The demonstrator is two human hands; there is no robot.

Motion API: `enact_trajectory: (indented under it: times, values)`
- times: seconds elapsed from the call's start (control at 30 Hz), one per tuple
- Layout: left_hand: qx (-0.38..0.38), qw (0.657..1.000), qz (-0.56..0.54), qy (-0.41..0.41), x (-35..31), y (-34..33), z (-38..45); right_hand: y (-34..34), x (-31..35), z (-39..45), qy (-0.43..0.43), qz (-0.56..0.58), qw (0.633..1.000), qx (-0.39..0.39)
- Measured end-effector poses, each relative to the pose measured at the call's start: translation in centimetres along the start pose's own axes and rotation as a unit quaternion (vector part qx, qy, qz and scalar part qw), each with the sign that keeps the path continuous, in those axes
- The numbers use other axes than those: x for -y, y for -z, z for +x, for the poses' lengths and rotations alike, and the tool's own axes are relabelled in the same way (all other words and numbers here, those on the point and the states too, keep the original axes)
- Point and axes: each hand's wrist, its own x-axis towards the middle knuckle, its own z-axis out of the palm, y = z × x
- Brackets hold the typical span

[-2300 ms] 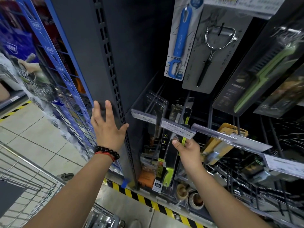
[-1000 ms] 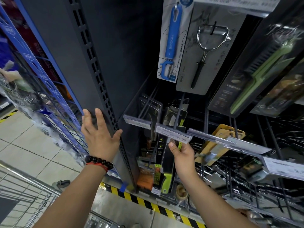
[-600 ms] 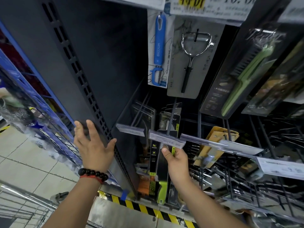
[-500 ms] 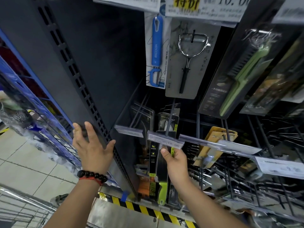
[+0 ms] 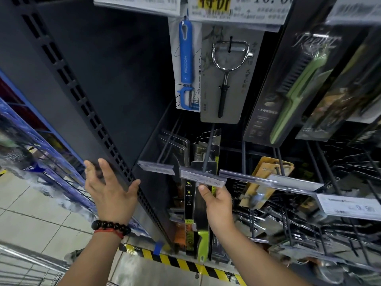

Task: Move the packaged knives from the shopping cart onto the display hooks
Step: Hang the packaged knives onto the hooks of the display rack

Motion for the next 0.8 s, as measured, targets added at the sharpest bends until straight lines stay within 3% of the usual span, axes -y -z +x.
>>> enact_trajectory:
  times: [0.23, 0.8]
  values:
    - [-0.003, 1.0, 0.0, -0.005, -0.1, -0.1, 0.0, -0.2, 0.1, -0.6, 0.025, -0.013, 0.999, 0.033]
    - [0.0, 1.0, -0.003, 0.006, -0.3, -0.1, 0.0, -0.1, 1.1, -0.3, 0.039, 0.019, 0.999, 0.013]
